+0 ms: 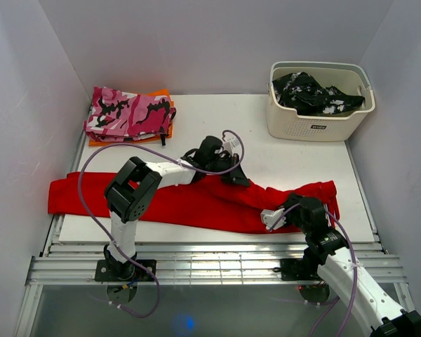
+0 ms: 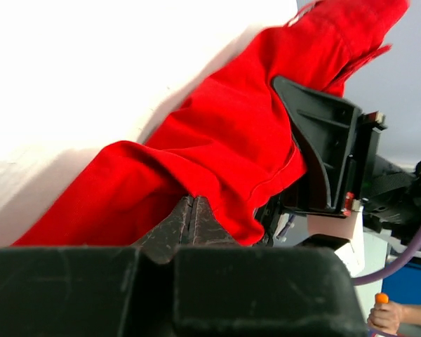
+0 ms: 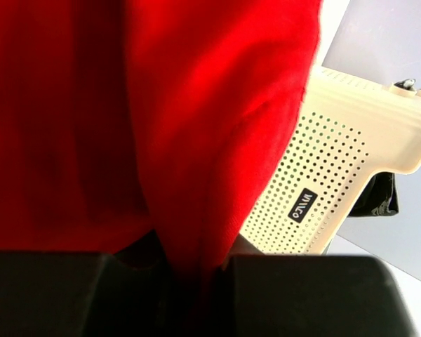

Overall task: Fold and stack the trousers
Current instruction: Fold the trousers

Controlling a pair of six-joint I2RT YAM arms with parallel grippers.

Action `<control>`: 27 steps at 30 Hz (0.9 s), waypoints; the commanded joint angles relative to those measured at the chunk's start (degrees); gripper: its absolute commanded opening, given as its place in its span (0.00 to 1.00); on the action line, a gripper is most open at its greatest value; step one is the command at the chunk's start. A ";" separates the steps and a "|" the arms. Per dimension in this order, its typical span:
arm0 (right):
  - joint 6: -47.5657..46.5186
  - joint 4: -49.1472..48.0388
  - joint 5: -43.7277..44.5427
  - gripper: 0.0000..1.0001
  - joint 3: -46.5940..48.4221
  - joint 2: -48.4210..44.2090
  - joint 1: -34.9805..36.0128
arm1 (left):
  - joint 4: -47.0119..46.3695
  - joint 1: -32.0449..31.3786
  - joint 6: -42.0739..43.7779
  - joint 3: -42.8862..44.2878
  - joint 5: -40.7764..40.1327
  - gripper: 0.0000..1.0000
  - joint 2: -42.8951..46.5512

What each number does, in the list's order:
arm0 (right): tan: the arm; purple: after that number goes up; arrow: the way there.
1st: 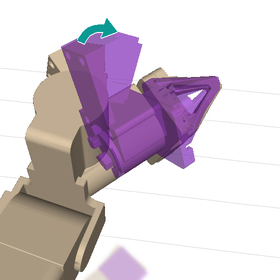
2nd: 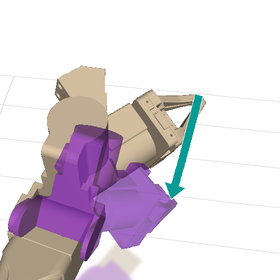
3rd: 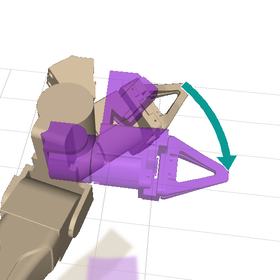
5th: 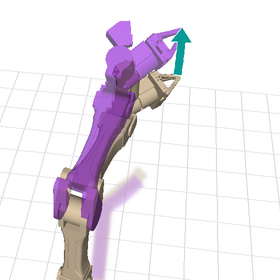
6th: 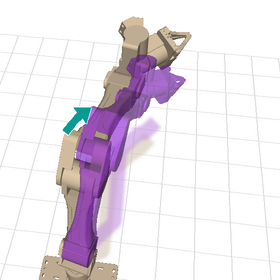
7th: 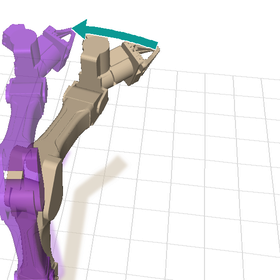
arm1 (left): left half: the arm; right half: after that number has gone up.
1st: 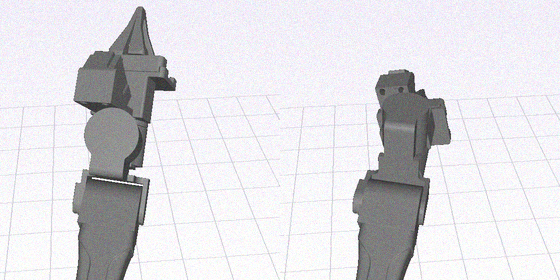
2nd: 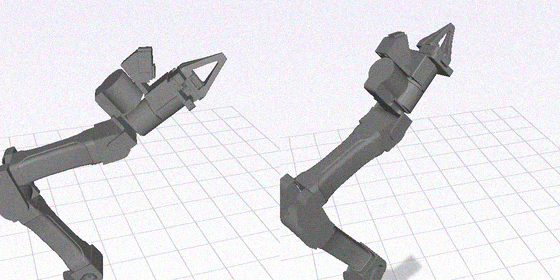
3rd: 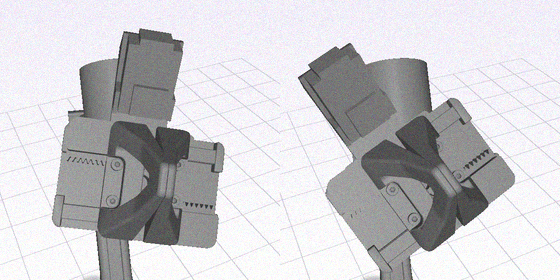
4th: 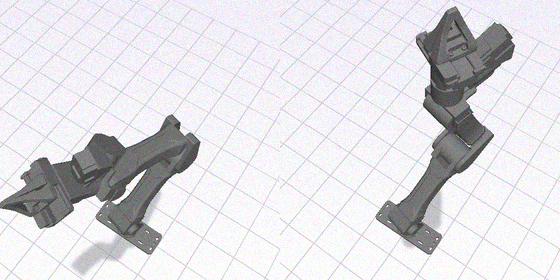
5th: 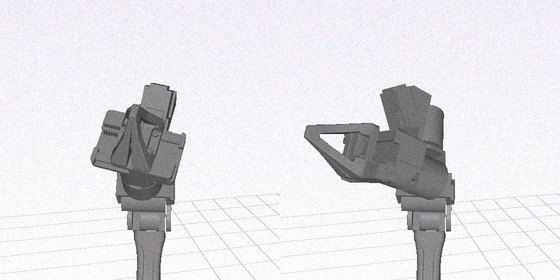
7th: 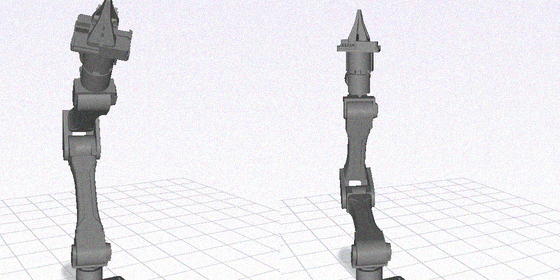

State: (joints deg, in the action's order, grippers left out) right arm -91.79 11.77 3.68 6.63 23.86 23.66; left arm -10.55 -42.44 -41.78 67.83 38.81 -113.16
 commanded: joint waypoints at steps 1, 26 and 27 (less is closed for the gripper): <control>-0.15 -1.75 0.18 0.08 1.28 0.66 0.25 | 0.00 4.01 0.73 -0.86 1.00 0.00 6.54; 5.47 5.46 2.47 0.90 7.85 7.78 0.25 | -2.82 9.56 11.02 13.28 2.23 0.00 0.58; 6.44 5.63 2.21 0.90 8.91 8.31 0.25 | -2.03 9.56 11.10 14.16 2.85 0.00 -0.03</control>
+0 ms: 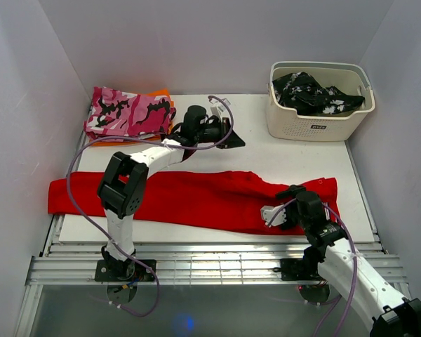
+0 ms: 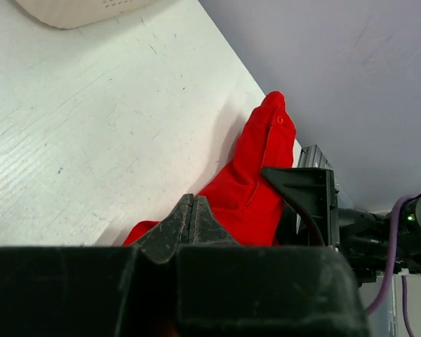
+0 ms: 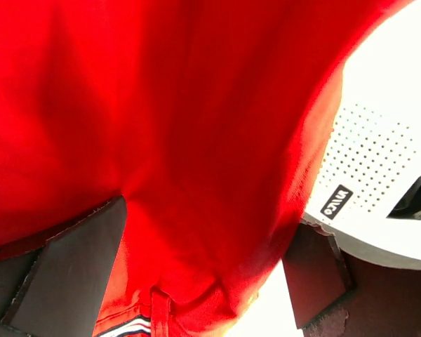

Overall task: Fold and stack the trousers
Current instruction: Fold the trousers

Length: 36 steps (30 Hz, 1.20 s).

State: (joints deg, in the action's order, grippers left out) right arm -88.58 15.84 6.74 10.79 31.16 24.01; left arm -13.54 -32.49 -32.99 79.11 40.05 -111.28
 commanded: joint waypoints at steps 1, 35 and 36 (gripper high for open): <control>5.23 1.57 -1.29 0.90 5.99 2.66 -0.19 | 2.63 -0.38 2.49 4.02 2.48 0.15 -2.35; 55.97 30.93 -43.39 0.79 71.92 77.29 -11.18 | 2.47 -31.49 63.49 -35.08 -24.22 0.64 24.37; 56.66 30.84 -43.48 0.77 72.01 77.82 -11.18 | 1.94 -32.10 63.49 -35.08 -25.97 0.64 23.40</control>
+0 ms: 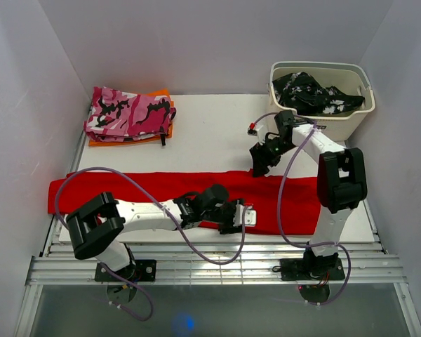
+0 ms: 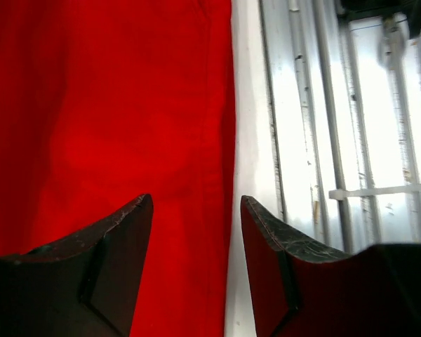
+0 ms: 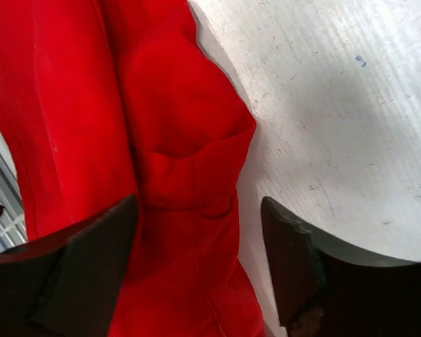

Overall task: Fold and stack the trousers
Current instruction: Fold the trousers

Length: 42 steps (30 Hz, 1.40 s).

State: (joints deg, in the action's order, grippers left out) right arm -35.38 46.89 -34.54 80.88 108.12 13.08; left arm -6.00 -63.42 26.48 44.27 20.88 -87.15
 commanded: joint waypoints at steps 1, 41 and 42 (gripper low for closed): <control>3.56 -0.14 -2.54 0.73 2.00 2.00 -0.25 | -6.65 -1.27 4.02 -0.33 -7.17 0.64 -1.00; 14.01 -10.07 5.98 0.08 7.62 7.99 -0.86 | -9.12 -11.37 4.12 -2.96 -3.40 0.00 -7.33; 14.28 -10.50 6.33 0.08 8.49 8.25 -0.95 | -8.86 -11.46 3.67 -3.14 -3.31 0.00 -7.07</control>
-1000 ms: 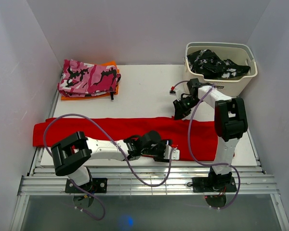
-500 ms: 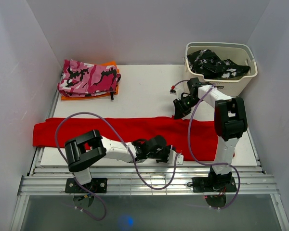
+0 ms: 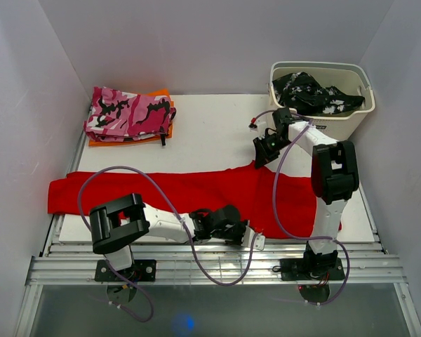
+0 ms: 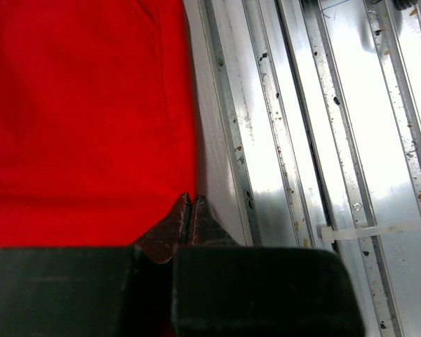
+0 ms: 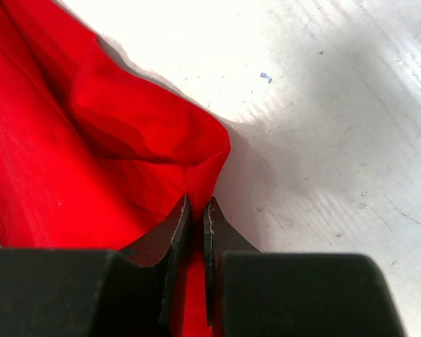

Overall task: Fold and stack the trousers
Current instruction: Fold the trousers

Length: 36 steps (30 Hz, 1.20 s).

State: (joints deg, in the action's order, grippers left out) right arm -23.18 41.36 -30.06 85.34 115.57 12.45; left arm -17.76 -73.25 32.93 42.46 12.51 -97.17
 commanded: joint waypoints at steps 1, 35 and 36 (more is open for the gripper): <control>2.17 -5.06 1.94 0.08 4.39 0.89 -0.32 | 2.99 -1.80 -2.87 -1.50 5.33 0.00 3.12; -19.19 31.25 -5.79 0.95 -12.11 -20.30 -21.68 | 41.66 33.91 -43.65 22.68 25.51 0.98 12.27; -18.92 30.10 -5.80 0.95 -13.87 -19.69 -21.68 | 42.62 36.23 -43.82 21.10 28.59 0.98 11.74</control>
State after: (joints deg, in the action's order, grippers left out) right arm -39.20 68.03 -32.38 76.03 94.89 -9.98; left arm 14.00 -44.05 -5.10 67.48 25.28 -84.03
